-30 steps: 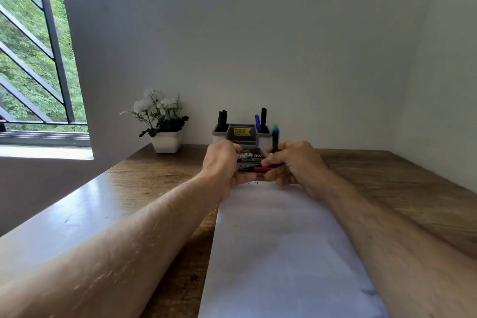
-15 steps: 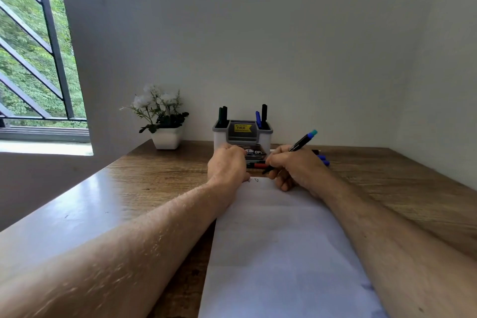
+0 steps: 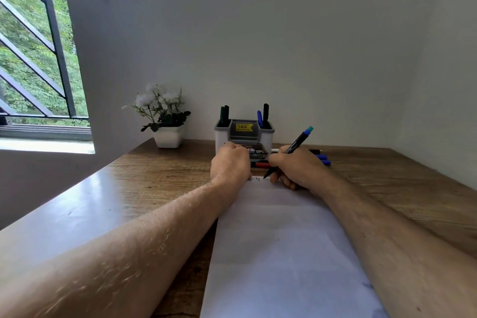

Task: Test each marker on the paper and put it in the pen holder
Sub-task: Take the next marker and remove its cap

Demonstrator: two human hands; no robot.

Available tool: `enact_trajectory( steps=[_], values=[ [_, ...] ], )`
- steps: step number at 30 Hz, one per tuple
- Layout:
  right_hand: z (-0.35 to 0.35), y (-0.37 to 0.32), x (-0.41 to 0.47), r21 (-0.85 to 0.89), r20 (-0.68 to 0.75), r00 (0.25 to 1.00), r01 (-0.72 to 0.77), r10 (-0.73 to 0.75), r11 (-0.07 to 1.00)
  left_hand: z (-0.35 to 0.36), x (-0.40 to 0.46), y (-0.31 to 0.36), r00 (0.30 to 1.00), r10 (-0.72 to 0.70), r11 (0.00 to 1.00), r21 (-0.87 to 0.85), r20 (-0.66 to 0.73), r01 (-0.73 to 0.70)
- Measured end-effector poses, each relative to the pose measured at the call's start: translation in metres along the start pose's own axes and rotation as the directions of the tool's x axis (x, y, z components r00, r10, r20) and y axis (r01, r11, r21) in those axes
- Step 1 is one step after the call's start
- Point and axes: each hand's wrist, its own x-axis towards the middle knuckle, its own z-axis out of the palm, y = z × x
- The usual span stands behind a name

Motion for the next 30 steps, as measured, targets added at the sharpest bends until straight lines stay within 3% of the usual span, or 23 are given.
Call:
enact_trajectory(
  steps=[30],
  values=[
    [-0.001,-0.0014,0.0001,0.024,-0.02,1.0,-0.007,0.007,1.0,0.0001,0.0033,-0.002,1.0,0.026,0.997,0.076,0.01,-0.027]
  ],
)
